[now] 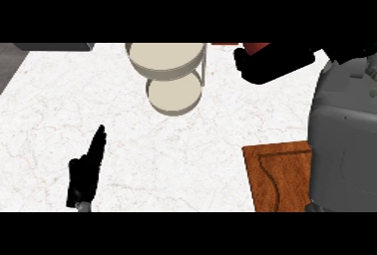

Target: Pick the bell pepper from the cutting board and place it in the tiered basket

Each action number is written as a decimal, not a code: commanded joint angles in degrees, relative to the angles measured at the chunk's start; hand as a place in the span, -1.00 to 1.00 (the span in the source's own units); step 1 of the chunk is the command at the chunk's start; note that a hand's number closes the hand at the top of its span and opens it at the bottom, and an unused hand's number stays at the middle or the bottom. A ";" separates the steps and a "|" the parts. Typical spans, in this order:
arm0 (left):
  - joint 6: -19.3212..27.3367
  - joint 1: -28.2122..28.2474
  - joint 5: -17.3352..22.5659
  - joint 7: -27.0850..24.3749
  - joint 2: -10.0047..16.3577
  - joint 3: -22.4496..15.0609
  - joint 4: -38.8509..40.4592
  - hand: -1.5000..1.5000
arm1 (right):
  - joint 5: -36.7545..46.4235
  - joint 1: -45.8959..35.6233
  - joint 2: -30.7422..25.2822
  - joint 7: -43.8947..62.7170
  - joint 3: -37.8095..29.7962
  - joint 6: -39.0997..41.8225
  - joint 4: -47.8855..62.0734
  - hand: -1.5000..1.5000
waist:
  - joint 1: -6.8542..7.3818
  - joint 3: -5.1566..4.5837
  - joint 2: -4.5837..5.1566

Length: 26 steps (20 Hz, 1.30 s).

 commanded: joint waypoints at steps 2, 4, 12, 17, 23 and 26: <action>-0.64 0.14 -0.35 -0.01 0.22 0.21 1.58 0.00 | 0.43 -5.73 -3.06 -5.87 -3.60 -6.39 15.07 1.00 | 0.41 -0.20 0.45; 1.05 0.76 -1.87 -1.23 -1.35 -0.74 2.62 0.00 | 2.08 -10.11 0.75 0.41 -1.10 -6.94 15.97 1.00 | 0.24 -0.21 0.26; -1.96 0.15 -0.24 -0.59 -0.08 0.38 3.07 0.00 | 3.85 -12.63 1.02 -12.79 0.28 -17.15 36.45 1.00 | 0.79 -0.22 0.56; -1.76 0.46 -0.44 4.31 0.22 -0.36 -3.38 0.00 | 4.01 -16.47 2.14 -14.25 2.57 -23.93 47.92 1.00 | 1.53 -0.20 0.60; -1.15 2.81 -1.47 1.89 -0.74 -0.74 -2.02 0.00 | 3.89 -16.39 2.18 -17.58 0.88 -30.38 56.32 1.00 | 0.91 -0.19 0.46; -2.63 -2.21 -0.51 3.53 -0.07 0.49 0.07 0.00 | -1.43 -17.27 2.19 -17.92 3.19 -35.49 61.88 1.00 | 1.74 -0.20 0.71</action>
